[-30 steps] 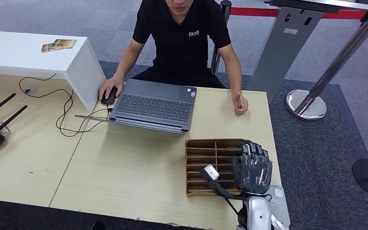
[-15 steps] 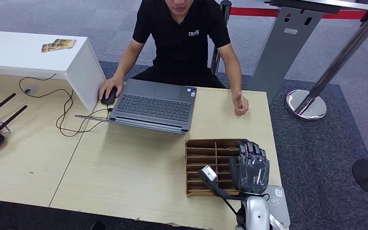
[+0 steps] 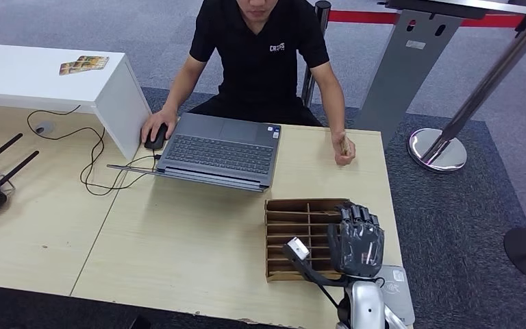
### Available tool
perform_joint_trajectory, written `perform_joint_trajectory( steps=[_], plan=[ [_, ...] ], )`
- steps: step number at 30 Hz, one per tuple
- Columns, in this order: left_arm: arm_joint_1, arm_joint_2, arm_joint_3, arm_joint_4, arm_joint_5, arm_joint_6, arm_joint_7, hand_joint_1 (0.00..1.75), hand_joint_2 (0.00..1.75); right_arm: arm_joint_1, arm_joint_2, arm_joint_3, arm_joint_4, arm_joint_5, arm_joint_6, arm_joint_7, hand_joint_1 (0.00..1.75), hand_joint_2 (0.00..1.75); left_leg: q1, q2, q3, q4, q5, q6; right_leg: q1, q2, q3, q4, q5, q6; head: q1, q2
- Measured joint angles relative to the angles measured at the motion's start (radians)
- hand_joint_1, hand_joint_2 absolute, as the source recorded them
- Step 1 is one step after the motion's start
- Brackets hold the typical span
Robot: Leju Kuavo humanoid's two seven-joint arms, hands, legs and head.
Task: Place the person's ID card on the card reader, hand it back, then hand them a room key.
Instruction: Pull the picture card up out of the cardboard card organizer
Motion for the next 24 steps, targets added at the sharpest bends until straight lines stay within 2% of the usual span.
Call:
perform_joint_trajectory(
  steps=[2,6,7,24],
  plan=[
    [0.0,0.0,0.0,0.0,-0.002,0.0,-0.001,0.0,1.75,-0.001,0.0,0.001,0.0,0.0,0.0,-0.002,1.06,1.75,0.0,0.0,0.0,0.0,0.0,0.0,0.0,0.0,0.0,0.0,0.0,0.0,0.0,0.0],
    [0.0,0.0,0.001,0.0,-0.005,0.0,-0.002,0.0,1.75,-0.003,0.0,0.002,0.001,0.0,0.0,-0.003,1.71,1.75,0.0,0.0,0.0,0.0,0.0,0.0,0.0,0.0,0.0,0.0,0.0,0.0,0.0,0.0],
    [0.0,0.0,0.001,0.0,-0.005,0.0,-0.002,0.0,1.75,-0.004,0.0,0.002,0.001,0.0,0.0,-0.003,1.75,1.75,0.0,0.0,0.0,0.0,0.0,0.0,0.0,0.0,0.0,0.0,0.0,0.0,0.0,0.0],
    [0.004,0.0,0.013,-0.005,-0.023,0.0,-0.005,0.0,1.75,-0.004,-0.001,0.001,0.0,0.004,0.0,0.001,1.75,1.75,0.0,0.0,0.0,0.0,0.0,0.0,0.0,0.0,0.0,0.0,0.0,0.0,0.0,0.0]
  ],
)
